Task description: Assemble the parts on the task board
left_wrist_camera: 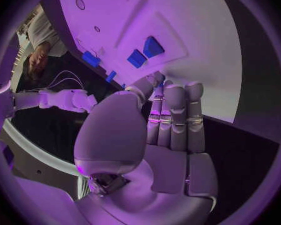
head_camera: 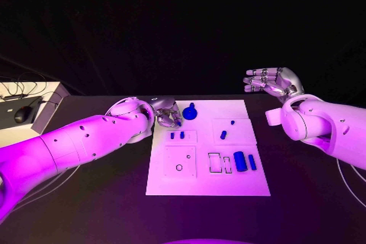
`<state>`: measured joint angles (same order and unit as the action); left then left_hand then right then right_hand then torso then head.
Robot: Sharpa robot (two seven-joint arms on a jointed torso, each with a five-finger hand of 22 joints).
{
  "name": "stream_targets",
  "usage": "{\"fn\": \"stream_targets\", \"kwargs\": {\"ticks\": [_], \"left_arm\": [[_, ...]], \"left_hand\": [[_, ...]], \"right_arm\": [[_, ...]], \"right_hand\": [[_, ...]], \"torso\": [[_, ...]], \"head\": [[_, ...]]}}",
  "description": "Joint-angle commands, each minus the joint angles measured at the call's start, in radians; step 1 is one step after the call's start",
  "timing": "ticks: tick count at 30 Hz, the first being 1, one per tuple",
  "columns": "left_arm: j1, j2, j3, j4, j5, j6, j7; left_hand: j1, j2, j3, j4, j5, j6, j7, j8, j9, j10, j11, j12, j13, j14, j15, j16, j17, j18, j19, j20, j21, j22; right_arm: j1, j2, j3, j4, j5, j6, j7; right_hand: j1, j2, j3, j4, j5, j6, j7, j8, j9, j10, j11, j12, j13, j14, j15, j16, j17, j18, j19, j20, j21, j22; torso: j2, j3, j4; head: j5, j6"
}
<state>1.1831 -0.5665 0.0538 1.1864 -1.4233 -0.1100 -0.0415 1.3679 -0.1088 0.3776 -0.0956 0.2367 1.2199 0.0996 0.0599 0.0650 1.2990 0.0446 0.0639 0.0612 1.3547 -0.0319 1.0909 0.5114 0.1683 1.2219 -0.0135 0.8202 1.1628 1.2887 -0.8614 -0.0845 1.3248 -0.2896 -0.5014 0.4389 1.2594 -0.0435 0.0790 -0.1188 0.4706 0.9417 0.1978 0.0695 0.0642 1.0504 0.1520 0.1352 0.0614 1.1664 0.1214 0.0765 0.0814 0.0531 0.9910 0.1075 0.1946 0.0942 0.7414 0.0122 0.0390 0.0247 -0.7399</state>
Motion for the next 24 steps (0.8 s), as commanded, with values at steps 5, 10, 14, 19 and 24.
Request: {"fn": "stream_targets", "kwargs": {"ticks": [5,10,14,19,24], "left_arm": [[-0.004,0.007,-0.005,-0.006,-0.007,0.016,0.002],[-0.004,0.008,-0.007,-0.009,-0.007,0.019,0.001],[-0.005,0.007,-0.008,-0.009,-0.007,0.026,-0.001],[-0.005,0.005,-0.008,-0.007,-0.008,0.029,-0.001],[-0.006,0.002,-0.008,0.001,-0.012,0.02,0.006]], "left_hand": [[0.009,-0.001,0.002,0.002,0.003,0.002,0.002,0.003,0.001,-0.001,0.001,-0.003,0.001,0.0,-0.001,-0.002,-0.001,0.015,-0.005,-0.004,0.0,-0.002],[0.01,-0.001,-0.003,0.001,0.003,0.007,-0.002,0.003,0.001,0.006,-0.002,-0.003,0.001,0.0,-0.004,-0.002,-0.002,0.015,-0.005,-0.005,0.001,-0.003],[0.01,-0.001,-0.005,0.001,0.003,0.007,-0.003,0.003,0.001,0.007,-0.003,-0.003,0.001,0.0,-0.004,-0.003,-0.003,0.014,-0.005,-0.006,0.001,-0.003],[0.009,-0.002,-0.007,0.001,0.003,0.007,-0.004,0.003,0.001,0.008,-0.003,-0.003,0.001,-0.001,-0.005,-0.003,-0.003,0.014,-0.006,-0.006,0.001,-0.004],[0.009,-0.004,-0.009,0.0,0.003,-0.006,-0.005,0.002,0.0,0.007,-0.004,-0.003,0.002,-0.003,-0.005,-0.003,-0.003,0.013,-0.008,-0.008,-0.002,-0.007]], "right_arm": [[0.0,-0.001,0.001,0.001,0.0,0.013,0.007],[0.0,-0.001,0.001,0.001,0.0,0.013,0.007],[0.0,-0.001,0.001,0.001,0.0,0.013,0.007],[0.0,-0.002,0.001,0.0,0.0,0.014,0.007],[0.0,-0.002,0.001,0.0,0.0,0.014,0.007]], "right_hand": [[-0.005,0.009,0.004,0.001,0.004,0.004,0.006,-0.003,0.001,-0.004,0.001,-0.002,-0.001,-0.006,-0.002,-0.003,-0.001,-0.01,-0.01,0.0,0.003,-0.001],[-0.005,0.009,0.004,0.001,0.004,0.004,0.006,-0.003,0.001,-0.004,0.001,-0.002,-0.001,-0.006,-0.002,-0.003,-0.001,-0.01,-0.01,0.0,0.003,-0.001],[-0.005,0.009,0.004,0.001,0.004,0.004,0.006,-0.003,0.001,-0.004,0.001,-0.002,-0.001,-0.006,-0.002,-0.003,-0.001,-0.01,-0.01,0.0,0.003,-0.001],[-0.005,0.009,0.004,0.001,0.004,0.004,0.006,-0.003,0.001,-0.004,0.001,-0.002,-0.001,-0.006,-0.002,-0.003,-0.001,-0.01,-0.01,0.0,0.003,-0.001],[-0.006,0.01,0.007,0.0,0.004,0.003,0.006,-0.002,0.001,-0.004,0.001,-0.002,-0.001,-0.006,-0.002,-0.003,-0.001,-0.01,-0.011,0.001,0.005,-0.003]], "torso": [[0.0,0.0,0.0006],[0.0,0.0004,0.0004],[-0.001,0.0002,0.0004],[0.0,-0.0003,0.0007],[0.0,-0.0011,0.0012]], "head": [[-0.001,-0.001],[-0.002,-0.002],[-0.002,-0.003],[-0.002,-0.003],[-0.002,-0.002]]}}
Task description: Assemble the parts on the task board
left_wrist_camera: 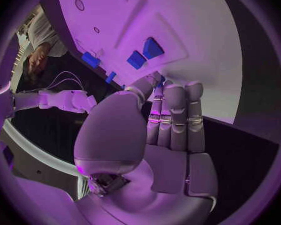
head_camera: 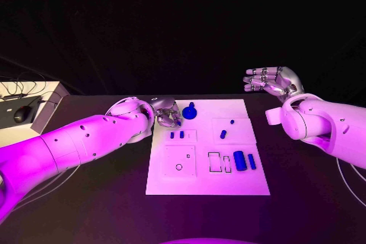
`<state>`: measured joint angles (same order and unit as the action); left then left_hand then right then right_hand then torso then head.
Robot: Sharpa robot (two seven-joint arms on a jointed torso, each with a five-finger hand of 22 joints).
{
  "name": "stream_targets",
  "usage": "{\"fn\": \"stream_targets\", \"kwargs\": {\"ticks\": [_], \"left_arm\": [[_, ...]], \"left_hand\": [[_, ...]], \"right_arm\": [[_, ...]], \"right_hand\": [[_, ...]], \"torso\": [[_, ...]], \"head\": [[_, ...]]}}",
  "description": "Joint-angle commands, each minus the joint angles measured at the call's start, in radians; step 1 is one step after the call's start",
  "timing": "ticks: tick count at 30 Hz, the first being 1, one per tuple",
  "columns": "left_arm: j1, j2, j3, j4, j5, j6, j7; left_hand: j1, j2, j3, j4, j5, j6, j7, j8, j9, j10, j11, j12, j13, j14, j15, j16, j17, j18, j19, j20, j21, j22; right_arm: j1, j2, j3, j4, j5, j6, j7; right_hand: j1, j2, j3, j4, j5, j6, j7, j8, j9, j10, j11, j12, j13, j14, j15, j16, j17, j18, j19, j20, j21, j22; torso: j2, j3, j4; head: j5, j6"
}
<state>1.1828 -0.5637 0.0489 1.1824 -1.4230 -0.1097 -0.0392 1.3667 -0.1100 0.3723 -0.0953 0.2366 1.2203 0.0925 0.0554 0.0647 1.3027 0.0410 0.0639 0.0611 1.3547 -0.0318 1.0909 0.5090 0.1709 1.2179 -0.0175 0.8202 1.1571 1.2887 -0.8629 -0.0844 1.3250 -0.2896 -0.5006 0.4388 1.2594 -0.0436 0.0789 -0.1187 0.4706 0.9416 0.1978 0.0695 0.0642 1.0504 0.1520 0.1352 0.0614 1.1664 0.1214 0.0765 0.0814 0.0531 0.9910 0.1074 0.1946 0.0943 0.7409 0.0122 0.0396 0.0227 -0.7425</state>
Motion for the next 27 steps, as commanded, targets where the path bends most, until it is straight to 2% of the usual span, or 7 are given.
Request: {"fn": "stream_targets", "kwargs": {"ticks": [1,10,17,23,25,27], "left_arm": [[-0.006,-0.002,-0.003,0.007,-0.014,0.018,0.006],[-0.007,-0.004,-0.003,0.011,-0.017,0.003,0.011],[-0.008,-0.006,-0.003,0.009,-0.015,-0.002,0.01],[-0.008,-0.006,-0.003,0.008,-0.011,-0.006,0.008],[-0.008,-0.006,-0.003,0.009,-0.008,-0.006,0.008],[-0.008,-0.007,-0.003,0.01,-0.006,-0.006,0.009]], "left_hand": [[0.01,-0.003,-0.004,0.0,0.003,-0.006,0.002,0.007,0.0,0.004,0.0,-0.003,0.002,-0.003,-0.005,-0.003,-0.001,0.01,-0.004,-0.004,-0.002,-0.001],[0.011,-0.008,-0.001,0.001,0.003,-0.029,0.003,0.006,0.0,0.003,-0.001,-0.003,0.002,-0.004,-0.005,-0.003,-0.001,0.009,-0.005,-0.005,-0.002,-0.003],[0.012,-0.014,0.005,0.003,0.003,-0.071,-0.001,0.006,-0.001,0.011,-0.006,-0.002,0.002,-0.002,-0.008,-0.004,-0.002,0.008,-0.005,-0.005,0.0,-0.005],[0.012,-0.025,0.014,0.007,0.004,-0.141,-0.005,0.005,-0.003,0.01,-0.005,-0.002,0.002,-0.003,-0.008,-0.006,-0.002,0.007,-0.005,-0.006,-0.001,-0.008],[0.012,-0.03,0.016,0.01,0.002,-0.174,-0.014,0.006,-0.003,0.01,-0.006,-0.002,0.002,-0.003,-0.009,-0.006,-0.002,0.006,-0.006,-0.007,-0.002,-0.009],[0.012,-0.032,0.017,0.011,0.002,-0.182,-0.015,0.006,-0.003,0.01,-0.006,-0.002,0.002,-0.003,-0.009,-0.007,-0.001,0.006,-0.006,-0.007,-0.002,-0.01]], "right_arm": [[0.0,0.0,0.001,0.0,0.0,0.013,0.007],[0.0,0.0,0.001,-0.001,0.0,0.016,0.006],[0.0,-0.001,0.001,-0.002,0.0,0.023,0.002],[-0.001,-0.002,0.001,-0.002,0.0,0.03,-0.003],[-0.001,-0.002,0.001,-0.002,0.0,0.031,-0.005],[-0.001,-0.002,0.001,-0.002,0.0,0.032,-0.005]], "right_hand": [[-0.007,0.01,0.007,0.0,0.004,0.003,0.006,-0.002,0.001,-0.004,0.001,-0.002,-0.001,-0.006,-0.002,-0.003,-0.001,-0.01,-0.011,0.001,0.006,-0.004],[-0.007,0.01,0.007,0.0,0.004,0.003,0.006,-0.002,0.001,-0.004,0.001,-0.002,-0.001,-0.006,-0.002,-0.003,-0.001,-0.01,-0.011,0.001,0.006,-0.004],[-0.008,0.01,0.007,0.0,0.003,0.001,0.007,-0.003,0.001,-0.006,0.002,-0.003,-0.001,-0.007,-0.001,-0.003,-0.002,-0.01,-0.012,0.001,0.006,-0.005],[-0.008,0.01,0.004,0.0,0.002,-0.002,0.008,-0.003,0.001,-0.009,0.003,-0.003,-0.001,-0.011,0.001,-0.004,-0.002,-0.01,-0.015,0.003,0.004,-0.006],[-0.008,0.009,0.003,0.0,0.003,-0.003,0.008,-0.003,0.001,-0.01,0.003,-0.003,-0.001,-0.012,0.001,-0.004,-0.002,-0.01,-0.015,0.003,0.004,-0.006],[-0.008,0.009,0.003,0.0,0.003,-0.003,0.008,-0.003,0.001,-0.01,0.003,-0.003,-0.001,-0.012,0.001,-0.004,-0.002,-0.01,-0.015,0.003,0.004,-0.006]], "torso": [[0.0,-0.0013,0.0005],[0.0,-0.0002,0.0],[0.001,0.0002,-0.0006],[0.0,0.0003,-0.0006],[0.0,0.0003,0.0002],[0.0,0.0005,0.0003]], "head": [[-0.001,0.001],[-0.001,0.0],[0.0,0.0],[0.0,-0.002],[-0.001,-0.002],[0.0,-0.002]]}}
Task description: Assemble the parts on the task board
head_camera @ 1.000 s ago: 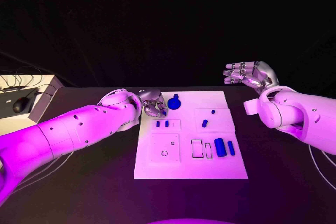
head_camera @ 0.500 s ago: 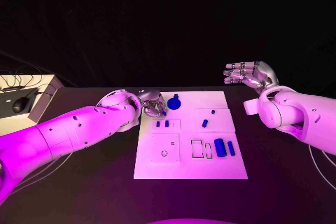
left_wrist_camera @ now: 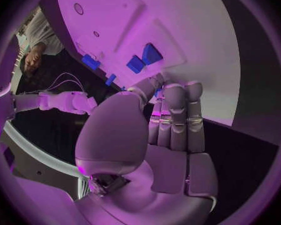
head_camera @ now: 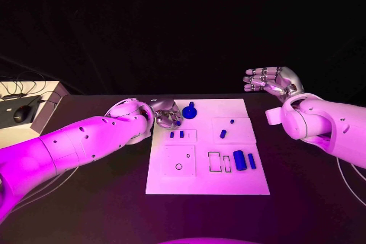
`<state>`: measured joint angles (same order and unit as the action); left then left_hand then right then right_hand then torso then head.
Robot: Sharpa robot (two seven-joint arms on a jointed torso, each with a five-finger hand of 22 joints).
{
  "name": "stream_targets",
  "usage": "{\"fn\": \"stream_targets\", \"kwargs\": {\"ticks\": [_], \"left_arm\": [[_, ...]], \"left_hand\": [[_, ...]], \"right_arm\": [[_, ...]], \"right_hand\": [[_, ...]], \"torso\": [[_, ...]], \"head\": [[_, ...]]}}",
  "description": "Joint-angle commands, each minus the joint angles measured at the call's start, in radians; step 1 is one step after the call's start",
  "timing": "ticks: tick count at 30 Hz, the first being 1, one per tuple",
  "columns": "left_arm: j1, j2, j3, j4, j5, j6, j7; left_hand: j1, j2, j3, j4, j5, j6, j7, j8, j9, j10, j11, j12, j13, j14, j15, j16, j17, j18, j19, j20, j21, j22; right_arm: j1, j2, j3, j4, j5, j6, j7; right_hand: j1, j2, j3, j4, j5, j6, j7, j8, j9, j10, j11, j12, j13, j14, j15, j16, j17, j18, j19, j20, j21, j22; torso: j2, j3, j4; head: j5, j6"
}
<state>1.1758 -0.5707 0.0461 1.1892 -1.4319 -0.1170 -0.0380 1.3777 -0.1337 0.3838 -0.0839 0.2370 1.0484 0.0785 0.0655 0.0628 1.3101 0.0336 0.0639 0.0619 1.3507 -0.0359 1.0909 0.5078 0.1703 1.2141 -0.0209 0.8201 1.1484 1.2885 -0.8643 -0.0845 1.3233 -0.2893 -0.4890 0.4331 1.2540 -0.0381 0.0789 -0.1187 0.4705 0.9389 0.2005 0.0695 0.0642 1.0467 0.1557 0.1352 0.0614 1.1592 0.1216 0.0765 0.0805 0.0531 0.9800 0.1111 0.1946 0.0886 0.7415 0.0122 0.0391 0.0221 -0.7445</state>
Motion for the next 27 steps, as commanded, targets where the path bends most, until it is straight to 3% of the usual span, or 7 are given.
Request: {"fn": "stream_targets", "kwargs": {"ticks": [1,7,12,22,27], "left_arm": [[-0.001,0.0,0.0,0.003,0.003,0.001,0.007],[-0.001,-0.003,0.0,0.007,0.008,-0.011,0.01],[-0.001,-0.007,0.001,0.011,0.009,-0.016,0.009],[0.0,-0.031,0.008,0.019,0.007,-0.006,-0.005],[0.0,-0.051,0.02,0.023,-0.003,-0.001,-0.018]], "left_hand": [[0.003,-0.011,0.005,0.002,0.002,-0.026,-0.007,-0.004,-0.001,0.003,0.0,-0.002,0.001,0.001,-0.005,-0.007,0.0,0.006,-0.002,-0.004,-0.002,-0.002],[0.012,-0.018,-0.013,0.015,0.002,-0.136,-0.025,-0.008,-0.004,0.006,0.0,-0.002,0.002,0.002,-0.006,-0.009,0.001,0.004,-0.001,-0.006,-0.003,-0.006],[0.024,-0.018,-0.023,0.022,0.003,-0.163,-0.03,-0.009,-0.005,0.009,-0.001,-0.002,0.002,0.003,-0.007,-0.012,0.0,0.002,0.001,-0.007,0.0,-0.008],[0.032,-0.017,-0.026,0.023,0.002,-0.118,-0.018,-0.006,-0.003,0.016,-0.005,-0.001,0.003,0.005,-0.009,-0.012,0.001,0.002,0.002,-0.008,0.004,-0.008],[0.035,-0.018,-0.027,0.019,0.003,-0.078,-0.011,-0.004,-0.001,0.03,-0.01,0.001,0.005,0.007,-0.013,-0.013,0.001,0.0,0.003,-0.01,0.007,-0.007]], "right_arm": [[0.0,0.0,0.001,0.0,0.0,0.021,0.0],[0.0,-0.001,0.001,0.0,0.0,0.021,0.0],[0.0,-0.002,0.001,0.0,0.0,0.02,-0.001],[0.0,-0.017,0.0,0.0,-0.029,0.015,-0.019],[0.0,-0.031,-0.001,0.002,-0.143,0.019,-0.037]], "right_hand": [[-0.003,0.004,0.003,0.0,0.003,0.0,0.005,-0.003,0.001,-0.007,-0.001,-0.003,-0.001,-0.005,0.001,-0.004,-0.001,-0.01,-0.005,-0.001,0.004,-0.001],[-0.003,0.004,0.003,0.0,0.003,0.0,0.005,-0.003,0.001,-0.007,-0.001,-0.003,-0.001,-0.005,0.001,-0.004,-0.001,-0.01,-0.005,-0.001,0.004,-0.001],[-0.001,0.005,0.001,-0.001,0.003,-0.001,0.006,-0.002,0.001,-0.008,0.0,-0.002,-0.001,-0.006,0.001,-0.003,-0.001,-0.01,-0.005,0.0,0.003,-0.002],[0.048,0.011,0.04,-0.035,-0.014,0.018,0.0,-0.002,0.001,0.01,-0.008,-0.006,-0.002,0.022,-0.012,0.004,0.001,-0.004,0.014,-0.013,0.019,0.006],[0.061,0.007,0.071,-0.053,-0.04,0.051,-0.009,-0.003,0.0,0.046,-0.021,-0.024,-0.003,0.102,-0.041,0.021,0.014,0.01,0.064,-0.043,0.071,0.034]], "torso": [[0.0,0.0006,0.0007],[0.0,0.0,0.0],[0.0,0.0001,0.0],[-0.002,-0.0005,-0.0009],[-0.001,0.0005,-0.0018]], "head": [[0.0,0.0],[0.0,0.003],[-0.001,0.004],[-0.001,0.005],[-0.004,0.009]]}}
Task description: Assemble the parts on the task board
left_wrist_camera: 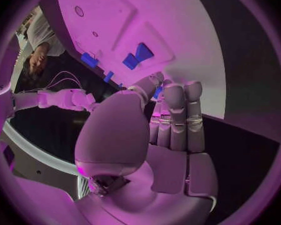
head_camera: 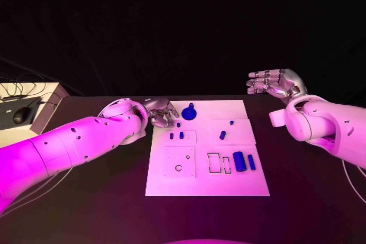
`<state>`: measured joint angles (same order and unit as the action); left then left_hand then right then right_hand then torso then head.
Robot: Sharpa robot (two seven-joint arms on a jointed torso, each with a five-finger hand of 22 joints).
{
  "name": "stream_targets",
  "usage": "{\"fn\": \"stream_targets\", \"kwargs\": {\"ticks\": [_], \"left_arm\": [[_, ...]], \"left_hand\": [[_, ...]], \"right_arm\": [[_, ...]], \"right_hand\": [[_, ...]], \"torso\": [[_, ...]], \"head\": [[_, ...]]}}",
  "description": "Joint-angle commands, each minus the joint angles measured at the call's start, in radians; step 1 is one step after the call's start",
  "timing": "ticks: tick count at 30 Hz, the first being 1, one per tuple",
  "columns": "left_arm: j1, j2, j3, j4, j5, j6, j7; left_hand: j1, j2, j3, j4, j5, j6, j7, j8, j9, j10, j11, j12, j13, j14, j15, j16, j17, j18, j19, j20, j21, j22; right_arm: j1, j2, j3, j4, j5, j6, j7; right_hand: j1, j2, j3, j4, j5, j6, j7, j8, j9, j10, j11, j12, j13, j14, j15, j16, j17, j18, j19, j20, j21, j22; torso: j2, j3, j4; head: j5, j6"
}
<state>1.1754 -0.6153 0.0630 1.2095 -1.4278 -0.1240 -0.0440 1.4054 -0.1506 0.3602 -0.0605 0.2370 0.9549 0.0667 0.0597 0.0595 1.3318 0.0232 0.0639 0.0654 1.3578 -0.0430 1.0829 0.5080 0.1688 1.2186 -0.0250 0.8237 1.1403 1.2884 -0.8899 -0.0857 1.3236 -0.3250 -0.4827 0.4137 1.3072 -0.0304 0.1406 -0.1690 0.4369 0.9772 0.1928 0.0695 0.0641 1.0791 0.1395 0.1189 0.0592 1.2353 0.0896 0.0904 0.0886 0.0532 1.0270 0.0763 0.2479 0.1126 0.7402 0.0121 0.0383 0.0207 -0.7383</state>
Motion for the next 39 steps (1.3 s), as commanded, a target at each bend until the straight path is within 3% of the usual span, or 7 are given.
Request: {"fn": "stream_targets", "kwargs": {"ticks": [1,9,15,21,24,32,39], "left_arm": [[0.0,-0.013,0.008,0.002,-0.009,0.007,-0.015],[0.0,-0.046,0.031,0.01,0.049,-0.038,0.008],[-0.016,-0.088,0.053,0.035,0.386,-0.152,0.124],[-0.049,-0.142,0.075,0.057,0.823,-0.172,0.239],[-0.063,-0.166,0.079,0.066,0.943,-0.166,0.271],[-0.095,-0.205,0.084,0.092,1.119,-0.15,0.328],[-0.106,-0.213,0.087,0.117,1.151,-0.145,0.349]], "left_hand": [[0.01,-0.001,-0.003,-0.007,0.003,0.043,0.003,0.004,0.003,0.012,-0.001,0.003,0.002,0.001,-0.007,-0.005,0.001,0.001,-0.001,-0.007,0.004,0.001],[0.014,0.003,0.0,-0.014,0.003,0.067,0.013,0.006,0.004,0.024,-0.006,0.008,0.004,-0.001,-0.01,-0.007,0.002,0.0,-0.006,-0.009,-0.002,-0.002],[-0.006,0.014,-0.01,-0.001,0.002,0.147,0.045,0.01,0.005,-0.032,0.023,0.007,0.0,-0.082,0.014,-0.102,-0.04,-0.004,-0.085,0.006,-0.115,-0.068],[-0.022,0.027,-0.049,0.02,0.001,0.127,0.061,0.005,0.005,-0.078,0.042,0.016,-0.002,-0.115,0.03,-0.177,-0.08,-0.015,-0.102,0.02,-0.183,-0.121],[-0.015,0.037,-0.08,0.023,0.002,0.124,0.065,0.005,0.005,-0.105,0.051,0.022,-0.002,-0.128,0.037,-0.212,-0.103,-0.02,-0.108,0.025,-0.22,-0.151],[0.003,0.054,-0.121,0.028,0.003,0.125,0.067,0.006,0.005,-0.12,0.053,0.041,-0.003,-0.124,0.038,-0.235,-0.129,-0.025,-0.092,0.024,-0.259,-0.185],[0.009,0.059,-0.124,0.026,0.004,0.13,0.068,0.006,0.005,-0.118,0.052,0.045,-0.003,-0.127,0.038,-0.238,-0.133,-0.026,-0.092,0.023,-0.263,-0.187]], "right_arm": [[0.0,-0.008,0.0,0.002,-0.137,0.017,-0.025],[-0.002,-0.031,-0.002,0.008,-0.344,0.055,-0.087],[-0.014,-0.043,-0.003,0.02,-0.621,0.079,-0.181],[-0.034,-0.046,-0.003,0.049,-0.942,0.083,-0.296],[-0.041,-0.046,-0.004,0.064,-1.064,0.09,-0.348],[-0.063,-0.027,-0.005,0.097,-1.279,0.119,-0.461],[-0.086,0.01,-0.006,0.096,-1.359,0.111,-0.523]], "right_hand": [[0.011,-0.006,0.018,-0.009,-0.006,0.02,-0.003,-0.007,-0.001,0.03,-0.009,-0.027,-0.001,0.051,-0.018,-0.001,0.014,0.007,0.021,-0.02,0.047,0.029],[0.032,-0.004,0.013,-0.025,-0.022,0.087,-0.023,-0.001,0.002,0.124,-0.045,-0.049,0.0,0.24,-0.084,0.064,0.092,0.024,0.096,-0.088,0.233,0.147],[0.05,0.004,0.007,-0.035,-0.069,0.137,-0.048,-0.007,0.002,0.205,-0.081,-0.058,0.002,0.273,-0.126,0.316,0.302,0.034,0.095,-0.133,0.456,0.31],[0.029,-0.002,0.025,-0.026,-0.084,0.136,-0.053,-0.006,0.002,0.201,-0.083,-0.057,0.003,0.271,-0.131,0.473,0.463,0.05,0.081,-0.134,0.572,0.41],[0.018,-0.016,0.035,-0.015,-0.091,0.134,-0.053,-0.006,0.002,0.188,-0.079,-0.056,0.003,0.264,-0.13,0.543,0.521,0.059,0.088,-0.133,0.593,0.434],[0.003,-0.052,0.056,0.019,-0.102,0.123,-0.058,-0.007,0.002,0.143,-0.069,-0.057,0.002,0.246,-0.122,0.699,0.622,0.078,0.126,-0.126,0.618,0.472],[0.012,-0.081,0.08,0.057,-0.102,0.104,-0.059,-0.007,0.003,0.131,-0.065,-0.057,0.002,0.215,-0.116,0.763,0.636,0.09,0.132,-0.116,0.607,0.51]], "torso": [[0.0,0.0008,-0.0004],[0.002,-0.0003,0.0004],[0.0,0.0007,-0.0002],[0.0,0.0009,0.0017],[-0.001,-0.001,0.0027],[-0.001,-0.0022,0.0005],[0.001,-0.0014,0.0021]], "head": [[-0.003,0.003],[-0.008,0.011],[-0.036,0.021],[-0.08,0.036],[-0.094,0.04],[-0.096,0.039],[-0.089,0.037]]}}
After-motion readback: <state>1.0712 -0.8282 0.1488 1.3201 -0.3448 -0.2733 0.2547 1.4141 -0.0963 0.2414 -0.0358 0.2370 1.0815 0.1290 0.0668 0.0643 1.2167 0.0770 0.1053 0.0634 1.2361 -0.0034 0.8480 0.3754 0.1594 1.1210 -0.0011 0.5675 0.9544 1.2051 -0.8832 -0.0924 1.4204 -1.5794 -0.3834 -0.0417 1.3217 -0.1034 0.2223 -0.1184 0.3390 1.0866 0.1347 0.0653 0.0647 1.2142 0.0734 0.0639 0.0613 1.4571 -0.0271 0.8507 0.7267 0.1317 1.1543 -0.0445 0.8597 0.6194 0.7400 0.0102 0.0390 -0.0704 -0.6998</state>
